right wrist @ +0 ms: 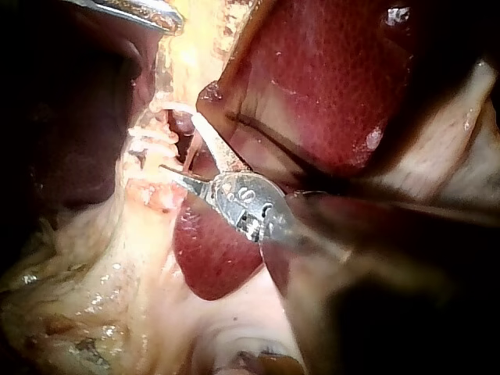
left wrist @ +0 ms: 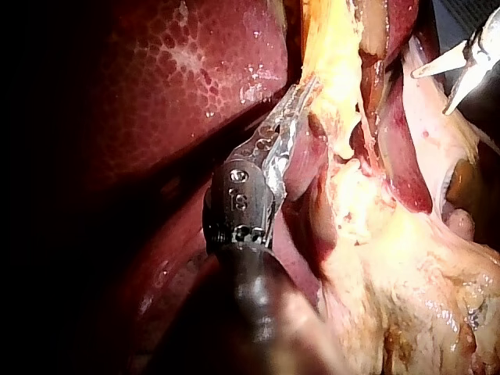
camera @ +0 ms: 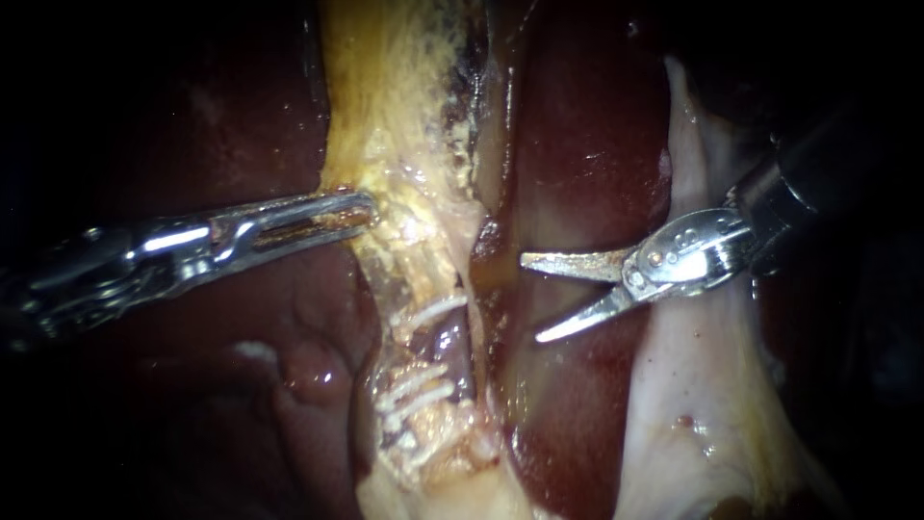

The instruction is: Go back from the cut left tube

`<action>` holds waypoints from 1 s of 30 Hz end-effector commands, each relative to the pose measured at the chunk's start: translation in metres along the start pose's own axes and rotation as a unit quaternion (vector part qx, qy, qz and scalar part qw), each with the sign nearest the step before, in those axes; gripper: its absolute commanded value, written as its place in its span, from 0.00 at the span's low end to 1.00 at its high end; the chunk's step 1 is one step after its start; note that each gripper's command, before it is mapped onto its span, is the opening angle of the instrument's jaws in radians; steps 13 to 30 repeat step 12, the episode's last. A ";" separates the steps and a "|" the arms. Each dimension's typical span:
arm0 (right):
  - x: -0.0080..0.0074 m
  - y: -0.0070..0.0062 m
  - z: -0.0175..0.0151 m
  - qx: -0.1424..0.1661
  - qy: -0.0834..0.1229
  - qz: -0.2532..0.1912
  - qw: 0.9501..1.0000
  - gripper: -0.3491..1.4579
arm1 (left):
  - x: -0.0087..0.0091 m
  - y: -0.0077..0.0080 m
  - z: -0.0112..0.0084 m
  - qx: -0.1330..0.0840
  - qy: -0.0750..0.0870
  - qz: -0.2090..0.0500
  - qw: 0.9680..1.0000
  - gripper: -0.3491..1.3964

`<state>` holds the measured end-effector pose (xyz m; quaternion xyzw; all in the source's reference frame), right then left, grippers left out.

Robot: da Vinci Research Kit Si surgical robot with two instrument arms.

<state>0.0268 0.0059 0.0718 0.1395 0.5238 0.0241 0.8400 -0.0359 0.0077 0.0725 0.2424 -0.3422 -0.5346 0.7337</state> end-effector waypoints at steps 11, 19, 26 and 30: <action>0.0000 0.0001 0.0000 0.000 0.000 0.000 1.000 0.99 | -0.0002 0.0000 0.0000 0.000 0.001 -0.003 1.000 0.00; 0.0000 0.0001 0.0000 0.000 0.000 0.000 1.000 0.99 | -0.0002 0.0000 0.0000 0.000 0.001 -0.003 1.000 0.00; 0.0000 0.0001 0.0000 0.000 0.000 0.000 1.000 0.99 | -0.0002 0.0000 0.0000 0.000 0.001 -0.003 1.000 0.00; 0.0000 0.0001 0.0000 0.000 0.000 0.000 1.000 0.99 | -0.0002 0.0000 0.0000 0.000 0.001 -0.003 1.000 0.00</action>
